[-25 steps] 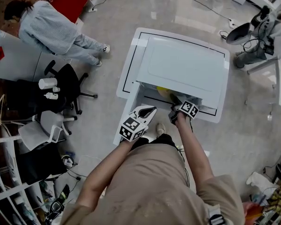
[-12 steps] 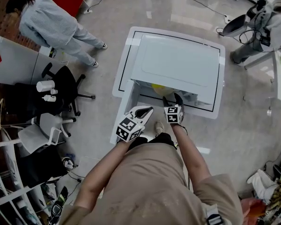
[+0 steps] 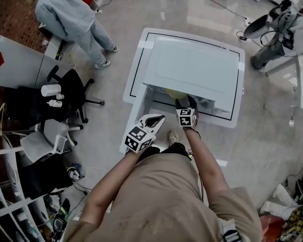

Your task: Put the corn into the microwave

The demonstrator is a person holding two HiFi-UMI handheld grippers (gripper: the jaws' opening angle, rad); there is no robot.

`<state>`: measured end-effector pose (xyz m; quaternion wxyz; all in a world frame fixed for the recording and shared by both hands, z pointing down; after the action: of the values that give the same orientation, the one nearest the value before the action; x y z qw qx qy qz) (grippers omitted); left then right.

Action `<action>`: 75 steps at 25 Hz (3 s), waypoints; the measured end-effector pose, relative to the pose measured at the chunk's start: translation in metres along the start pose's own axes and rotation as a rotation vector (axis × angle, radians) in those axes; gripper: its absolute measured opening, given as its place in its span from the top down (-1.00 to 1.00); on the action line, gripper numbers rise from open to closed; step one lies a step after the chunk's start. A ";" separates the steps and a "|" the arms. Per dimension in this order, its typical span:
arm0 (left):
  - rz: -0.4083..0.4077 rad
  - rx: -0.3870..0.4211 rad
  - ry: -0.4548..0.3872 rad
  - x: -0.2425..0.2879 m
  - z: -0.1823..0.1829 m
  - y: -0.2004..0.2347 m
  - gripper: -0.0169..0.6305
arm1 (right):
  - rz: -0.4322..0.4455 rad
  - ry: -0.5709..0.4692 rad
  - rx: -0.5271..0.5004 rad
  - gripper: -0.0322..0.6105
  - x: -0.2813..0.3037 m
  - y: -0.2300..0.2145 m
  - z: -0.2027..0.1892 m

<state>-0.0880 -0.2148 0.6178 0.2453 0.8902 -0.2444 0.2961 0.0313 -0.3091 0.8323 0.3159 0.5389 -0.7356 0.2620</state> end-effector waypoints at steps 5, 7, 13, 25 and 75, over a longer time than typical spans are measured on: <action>0.008 -0.003 0.004 -0.003 -0.003 0.002 0.94 | 0.007 0.021 0.003 0.04 0.010 -0.003 0.007; 0.011 -0.004 0.003 -0.005 -0.003 0.003 0.94 | 0.008 0.025 0.010 0.04 0.011 -0.005 0.010; 0.025 -0.013 -0.002 -0.010 -0.003 0.006 0.94 | 0.030 0.019 0.009 0.04 0.021 -0.007 0.021; 0.054 -0.056 -0.013 -0.014 -0.012 -0.003 0.94 | 0.058 0.094 0.019 0.04 0.034 -0.008 0.042; -0.118 0.082 -0.253 -0.120 -0.101 -0.174 0.94 | -0.211 -0.526 0.199 0.08 -0.558 0.029 -0.158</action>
<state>-0.1127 0.0105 0.5608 0.1932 0.9425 -0.2083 0.1762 0.1545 0.1637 0.5188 0.0855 0.6902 -0.7028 0.1498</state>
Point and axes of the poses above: the fingertips, and each gripper's own axes: x forward along the fingers, y to its left, z out of its top, the point moved 3 cm from there along -x, backward along the fingers, and after that the axes turned 10 degrees about y, right-handed, at the moved point
